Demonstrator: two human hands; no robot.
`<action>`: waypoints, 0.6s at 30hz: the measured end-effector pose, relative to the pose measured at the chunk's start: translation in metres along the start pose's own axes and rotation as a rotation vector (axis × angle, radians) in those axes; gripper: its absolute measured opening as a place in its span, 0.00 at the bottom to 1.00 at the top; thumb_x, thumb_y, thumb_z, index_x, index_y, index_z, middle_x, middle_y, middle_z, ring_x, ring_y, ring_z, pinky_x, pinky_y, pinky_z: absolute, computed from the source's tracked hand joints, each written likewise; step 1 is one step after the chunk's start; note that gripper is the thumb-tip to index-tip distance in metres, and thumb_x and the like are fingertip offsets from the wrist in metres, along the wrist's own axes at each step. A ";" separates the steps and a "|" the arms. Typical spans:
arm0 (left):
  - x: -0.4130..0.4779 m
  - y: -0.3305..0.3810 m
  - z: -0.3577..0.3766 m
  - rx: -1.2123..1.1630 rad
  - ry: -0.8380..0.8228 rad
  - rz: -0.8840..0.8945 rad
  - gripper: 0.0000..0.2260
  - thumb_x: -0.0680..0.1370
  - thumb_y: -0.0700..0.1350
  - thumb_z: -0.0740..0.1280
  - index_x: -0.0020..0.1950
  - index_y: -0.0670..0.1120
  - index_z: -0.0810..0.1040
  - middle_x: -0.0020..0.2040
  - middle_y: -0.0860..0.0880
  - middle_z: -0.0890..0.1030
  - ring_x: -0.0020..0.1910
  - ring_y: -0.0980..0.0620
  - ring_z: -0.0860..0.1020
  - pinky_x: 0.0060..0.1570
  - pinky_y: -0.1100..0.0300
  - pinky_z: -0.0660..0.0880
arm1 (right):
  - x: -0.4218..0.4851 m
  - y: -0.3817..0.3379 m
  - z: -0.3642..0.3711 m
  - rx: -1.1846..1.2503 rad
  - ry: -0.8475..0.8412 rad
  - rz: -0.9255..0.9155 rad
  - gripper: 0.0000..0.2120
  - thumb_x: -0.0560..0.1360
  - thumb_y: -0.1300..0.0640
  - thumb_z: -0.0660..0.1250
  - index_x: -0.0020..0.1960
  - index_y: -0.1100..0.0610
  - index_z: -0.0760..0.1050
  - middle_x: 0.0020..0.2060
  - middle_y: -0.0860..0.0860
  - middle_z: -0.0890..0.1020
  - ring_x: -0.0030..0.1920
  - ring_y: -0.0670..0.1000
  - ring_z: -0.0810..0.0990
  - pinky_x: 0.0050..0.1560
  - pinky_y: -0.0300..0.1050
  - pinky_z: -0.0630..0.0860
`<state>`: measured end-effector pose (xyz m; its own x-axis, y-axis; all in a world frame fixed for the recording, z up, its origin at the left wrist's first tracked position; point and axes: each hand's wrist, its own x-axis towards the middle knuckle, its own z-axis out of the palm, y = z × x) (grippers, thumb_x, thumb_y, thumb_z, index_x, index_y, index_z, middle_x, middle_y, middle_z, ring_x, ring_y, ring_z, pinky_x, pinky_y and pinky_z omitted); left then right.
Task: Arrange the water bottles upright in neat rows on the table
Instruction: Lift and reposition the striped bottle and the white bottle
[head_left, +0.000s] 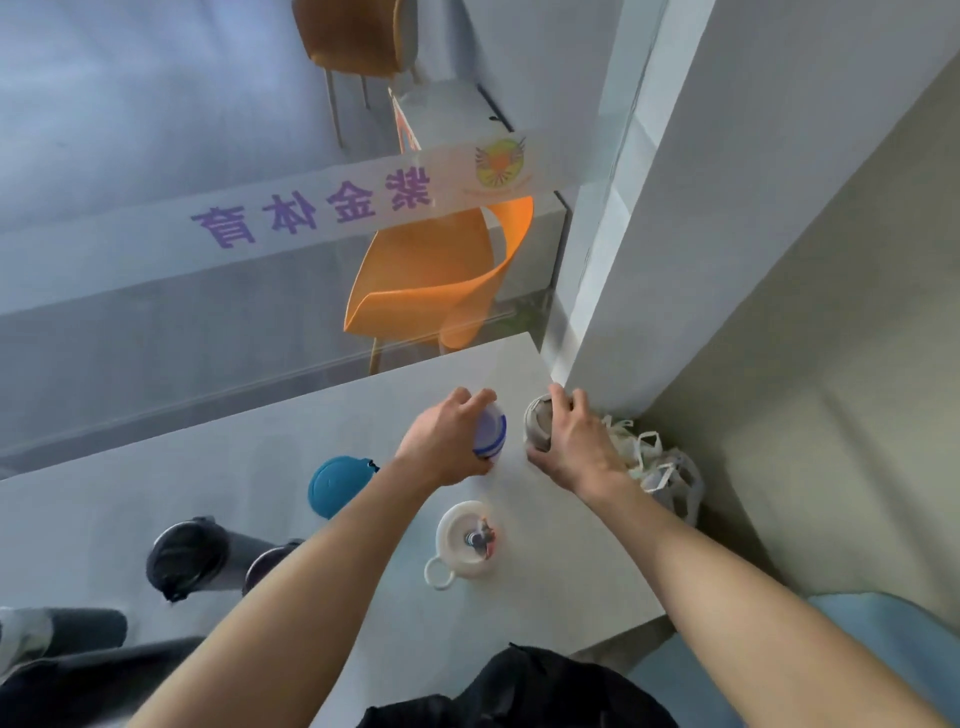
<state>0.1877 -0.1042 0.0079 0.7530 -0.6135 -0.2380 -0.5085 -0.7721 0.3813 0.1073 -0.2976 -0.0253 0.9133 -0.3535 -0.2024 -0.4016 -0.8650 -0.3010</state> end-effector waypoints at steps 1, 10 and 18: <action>0.003 -0.002 0.000 -0.011 0.029 -0.018 0.42 0.70 0.53 0.84 0.78 0.56 0.66 0.68 0.48 0.75 0.59 0.40 0.80 0.58 0.45 0.83 | 0.008 -0.001 0.000 0.011 -0.001 -0.022 0.45 0.72 0.43 0.77 0.80 0.54 0.58 0.66 0.59 0.69 0.59 0.65 0.79 0.61 0.56 0.78; 0.052 -0.021 -0.021 -0.087 0.097 -0.188 0.43 0.67 0.52 0.84 0.78 0.56 0.68 0.66 0.49 0.74 0.58 0.41 0.79 0.58 0.45 0.82 | 0.091 -0.012 -0.006 0.113 0.021 -0.095 0.46 0.71 0.43 0.80 0.76 0.61 0.59 0.66 0.58 0.70 0.60 0.63 0.79 0.60 0.53 0.78; 0.094 -0.025 -0.039 -0.126 0.167 -0.192 0.39 0.65 0.50 0.85 0.73 0.55 0.74 0.66 0.49 0.78 0.58 0.40 0.79 0.57 0.47 0.80 | 0.139 -0.018 -0.009 0.168 0.044 -0.114 0.44 0.70 0.45 0.82 0.73 0.59 0.62 0.65 0.58 0.70 0.59 0.62 0.79 0.59 0.53 0.79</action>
<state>0.2875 -0.1357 0.0104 0.8943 -0.4140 -0.1701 -0.3016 -0.8383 0.4542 0.2423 -0.3347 -0.0399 0.9541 -0.2749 -0.1187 -0.2978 -0.8302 -0.4712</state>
